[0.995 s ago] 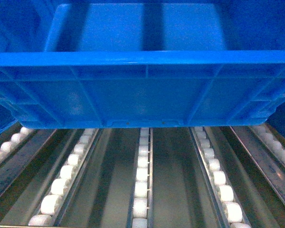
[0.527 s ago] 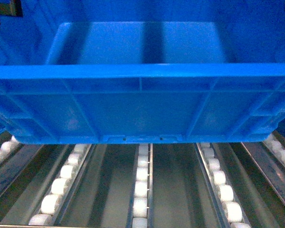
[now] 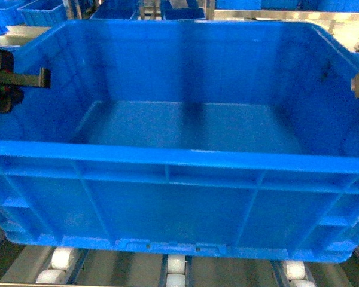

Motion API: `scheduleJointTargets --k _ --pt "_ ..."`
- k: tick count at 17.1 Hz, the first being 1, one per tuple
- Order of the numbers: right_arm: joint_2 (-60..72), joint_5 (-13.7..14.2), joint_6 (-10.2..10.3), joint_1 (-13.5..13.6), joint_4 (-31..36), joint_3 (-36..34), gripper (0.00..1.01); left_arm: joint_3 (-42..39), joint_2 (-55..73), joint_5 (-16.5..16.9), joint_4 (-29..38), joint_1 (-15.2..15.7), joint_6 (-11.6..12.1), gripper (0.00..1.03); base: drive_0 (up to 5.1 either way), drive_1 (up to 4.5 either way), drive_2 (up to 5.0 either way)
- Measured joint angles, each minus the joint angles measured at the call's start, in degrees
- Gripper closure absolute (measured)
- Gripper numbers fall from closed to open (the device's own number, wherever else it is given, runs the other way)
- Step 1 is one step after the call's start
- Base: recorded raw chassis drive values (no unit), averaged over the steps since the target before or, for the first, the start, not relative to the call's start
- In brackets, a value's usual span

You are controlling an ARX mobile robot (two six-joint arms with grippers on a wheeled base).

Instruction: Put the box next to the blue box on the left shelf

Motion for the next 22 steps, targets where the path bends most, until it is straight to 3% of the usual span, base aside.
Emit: scheduleJointTargets --k 4,9,13,14,17,19,22 --pt "2.29 0.68 2.03 0.22 -0.04 -1.90 0.92 0.46 1.81 0.50 -0.90 -0.57 0.70 0.81 0.0 0.00 0.0" --pt "2.82 1.36 2.05 -0.66 -0.66 -1.86 0.92 1.38 2.82 0.98 -1.97 -1.22 0.13 0.81 0.0 0.00 0.0" --pt "3.39 1.75 0.83 -1.11 -1.07 -1.20 0.92 1.36 4.87 1.51 -2.36 -1.53 -2.32 0.81 0.0 0.00 0.0" --pt "3.93 2.05 -7.37 -0.55 1.31 -1.46 0.62 1.38 5.68 1.03 2.99 -2.36 -4.20 0.57 0.0 0.00 0.0" --pt "1.97 -2.40 -8.83 -1.36 8.90 -1.38 0.29 1.49 4.87 4.20 11.45 -3.61 -6.51 0.24 0.0 0.00 0.0" --pt "1.20 -2.71 -9.07 -1.38 8.96 -1.16 0.05 1.99 4.24 4.26 14.99 -3.85 -6.88 0.03 0.0 0.00 0.0" --pt "1.42 -2.73 -9.09 -1.38 8.79 -1.16 0.03 2.38 4.17 1.92 16.50 -2.86 -6.95 0.05 0.0 0.00 0.0"
